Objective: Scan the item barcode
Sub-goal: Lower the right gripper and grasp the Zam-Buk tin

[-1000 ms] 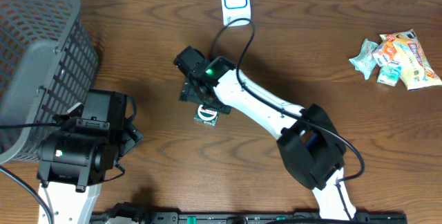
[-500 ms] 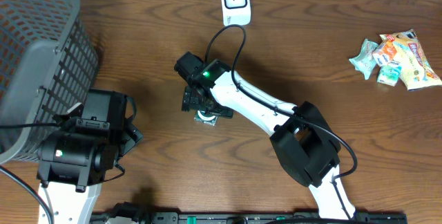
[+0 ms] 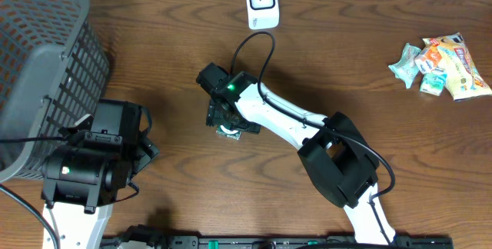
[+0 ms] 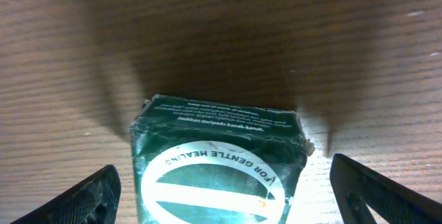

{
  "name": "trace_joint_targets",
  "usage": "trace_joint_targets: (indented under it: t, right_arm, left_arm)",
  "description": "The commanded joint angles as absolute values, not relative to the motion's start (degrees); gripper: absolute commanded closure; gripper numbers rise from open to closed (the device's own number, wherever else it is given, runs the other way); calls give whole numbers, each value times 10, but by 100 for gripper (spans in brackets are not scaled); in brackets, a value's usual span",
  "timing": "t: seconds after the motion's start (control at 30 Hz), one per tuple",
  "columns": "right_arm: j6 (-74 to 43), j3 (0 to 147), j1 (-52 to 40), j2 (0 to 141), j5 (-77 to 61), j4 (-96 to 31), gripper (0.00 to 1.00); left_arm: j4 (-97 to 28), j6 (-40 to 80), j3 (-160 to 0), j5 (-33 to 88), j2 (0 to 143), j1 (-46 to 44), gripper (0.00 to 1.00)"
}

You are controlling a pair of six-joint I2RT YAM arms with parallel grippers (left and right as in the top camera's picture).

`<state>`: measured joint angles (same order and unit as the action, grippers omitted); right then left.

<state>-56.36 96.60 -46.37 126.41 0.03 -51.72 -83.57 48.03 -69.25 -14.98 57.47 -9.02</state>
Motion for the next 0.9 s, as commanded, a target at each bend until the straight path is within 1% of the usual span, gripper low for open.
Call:
trace_joint_targets:
  t: [0.0, 0.1, 0.27, 0.3, 0.37, 0.5, 0.6, 0.87]
  right_arm:
    - [-569, 958, -466, 1267, 14, -522, 10]
    - [-565, 955, -466, 1267, 21, -524, 10]
    - [-565, 947, -466, 1267, 30, -527, 14]
    - [-565, 947, -466, 1267, 31, -529, 16]
    - [-566, 947, -466, 1267, 30, -532, 23]
    - [-568, 947, -466, 1267, 30, -537, 29]
    - [-568, 947, -463, 1267, 30, -540, 29]
    - [-568, 944, -466, 1267, 31, -541, 24]
  left_arm:
    - [-837, 486, -703, -159, 572, -88, 2]
    - [-837, 486, -703, -159, 572, -88, 2]
    - [-837, 486, -703, -159, 572, -88, 2]
    - [-837, 486, -703, -159, 572, -88, 2]
    - [-837, 486, -703, -159, 572, -88, 2]
    - [-837, 486, -703, -159, 572, -88, 2]
    - [-837, 486, -703, -159, 572, -88, 2]
    - [-837, 486, -703, -159, 572, -88, 2]
